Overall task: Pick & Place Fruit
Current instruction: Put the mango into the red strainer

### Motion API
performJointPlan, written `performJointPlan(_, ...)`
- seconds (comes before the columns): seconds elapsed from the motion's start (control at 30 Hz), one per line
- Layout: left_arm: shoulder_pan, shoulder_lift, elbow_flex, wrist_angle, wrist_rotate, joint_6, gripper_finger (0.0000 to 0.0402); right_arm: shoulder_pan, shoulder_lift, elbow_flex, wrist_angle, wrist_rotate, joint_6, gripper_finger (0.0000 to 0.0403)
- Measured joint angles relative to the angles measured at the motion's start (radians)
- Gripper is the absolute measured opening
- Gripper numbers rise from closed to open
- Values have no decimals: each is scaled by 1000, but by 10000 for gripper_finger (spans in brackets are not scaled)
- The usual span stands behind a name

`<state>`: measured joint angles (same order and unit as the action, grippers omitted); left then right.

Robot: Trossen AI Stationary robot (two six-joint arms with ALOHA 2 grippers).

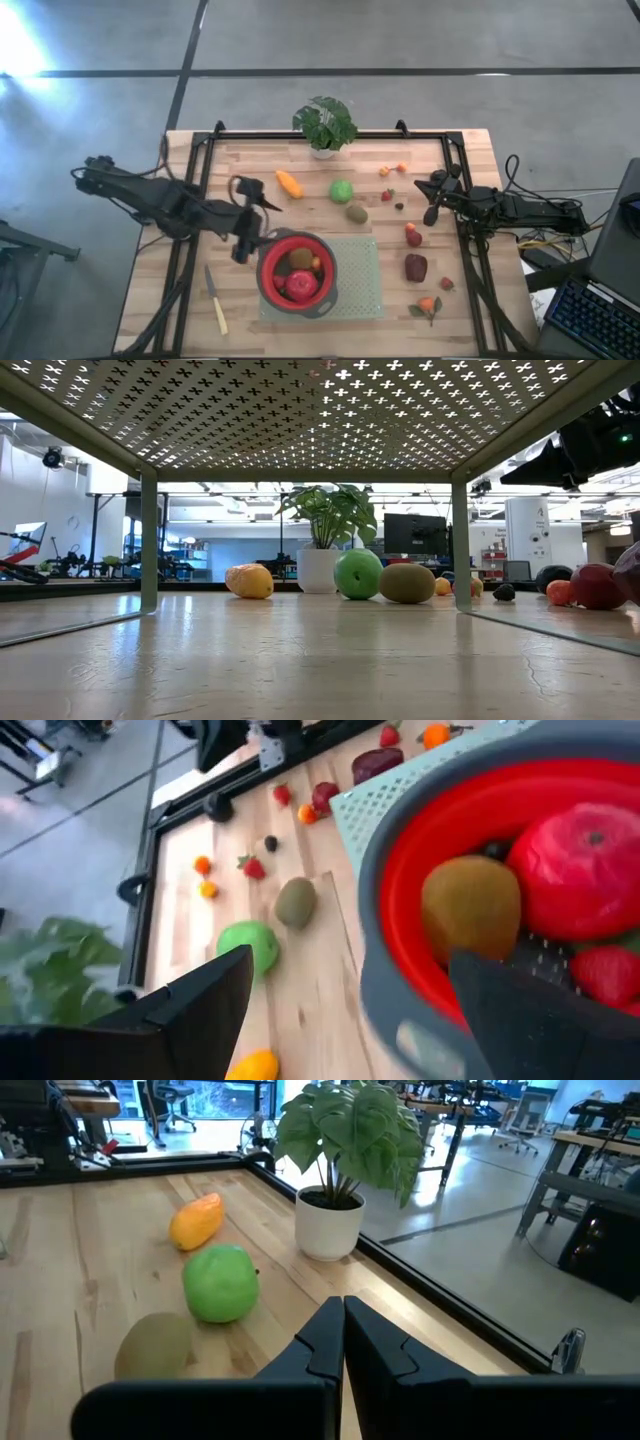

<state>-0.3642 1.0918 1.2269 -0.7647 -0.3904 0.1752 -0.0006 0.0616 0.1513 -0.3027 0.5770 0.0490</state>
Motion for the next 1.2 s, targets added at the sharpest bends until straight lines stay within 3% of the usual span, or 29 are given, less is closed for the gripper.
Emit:
performJointPlan(0.3, 82, -227, -282, 63, -82, -77, 338, 0, 0, 0, 0, 0, 0, 8)
performJointPlan(0.53, 303, -274, -406, 87, -73, -40, 339, 0, 0, 0, 0, 0, 0, 8)
performJointPlan(0.63, 430, -265, -416, 59, 36, 35, 339, 0, 0, 0, 0, 0, 1, 9)
performJointPlan(0.77, 634, -245, -414, 62, 255, 129, 338, 0, 0, 0, 0, 0, 1, 8)
performJointPlan(0.9, 780, -223, -416, 53, 423, 100, 338, 0, 0, 0, 0, 0, 1, 8)
performJointPlan(1.03, 811, -212, -417, 12, 438, -19, 337, 0, 1, 0, 0, 0, 1, 8)
performJointPlan(1.2, 808, -204, -445, 10, 380, 25, 337, 0, 1, 0, 0, 0, 1, 8)
